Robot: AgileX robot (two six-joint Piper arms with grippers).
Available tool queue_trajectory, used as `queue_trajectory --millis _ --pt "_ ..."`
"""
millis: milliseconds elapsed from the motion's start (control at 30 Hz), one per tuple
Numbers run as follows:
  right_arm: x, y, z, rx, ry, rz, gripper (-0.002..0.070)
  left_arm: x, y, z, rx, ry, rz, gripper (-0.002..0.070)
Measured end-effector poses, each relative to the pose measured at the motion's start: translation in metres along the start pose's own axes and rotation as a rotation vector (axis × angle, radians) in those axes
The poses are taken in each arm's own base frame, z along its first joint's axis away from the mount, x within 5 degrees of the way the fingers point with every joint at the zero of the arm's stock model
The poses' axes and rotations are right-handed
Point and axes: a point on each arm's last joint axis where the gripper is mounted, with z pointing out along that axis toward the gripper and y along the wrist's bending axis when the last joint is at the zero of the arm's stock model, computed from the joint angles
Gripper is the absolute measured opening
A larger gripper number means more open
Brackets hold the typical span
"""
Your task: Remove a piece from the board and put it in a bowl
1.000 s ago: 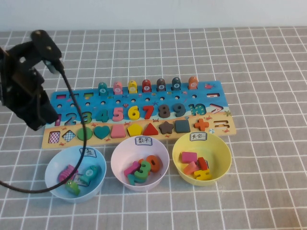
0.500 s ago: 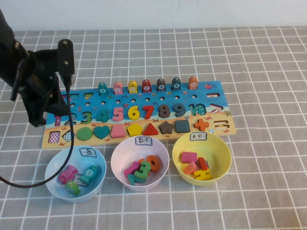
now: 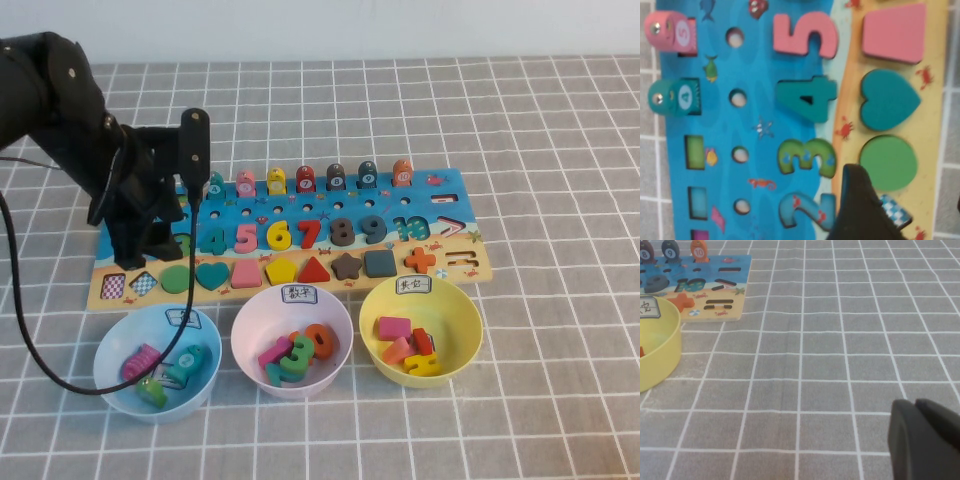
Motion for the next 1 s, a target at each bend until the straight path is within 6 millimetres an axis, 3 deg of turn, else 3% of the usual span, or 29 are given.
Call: queue_trajectory --millis 367,600,1000 --pt "0.0 0.0 0.0 0.0 0.0 0.0 -0.0017 0.006 0.001 0.004 0.008 0.062 0.08 0.0372" --pt "0.0 0.0 0.0 0.0 0.0 0.0 -0.0017 0.008 0.0 0.018 0.051 0.074 0.078 0.0372" --pt "0.0 0.0 0.0 0.0 0.0 0.0 -0.0017 0.006 0.0 0.018 0.05 0.045 0.067 0.0376"
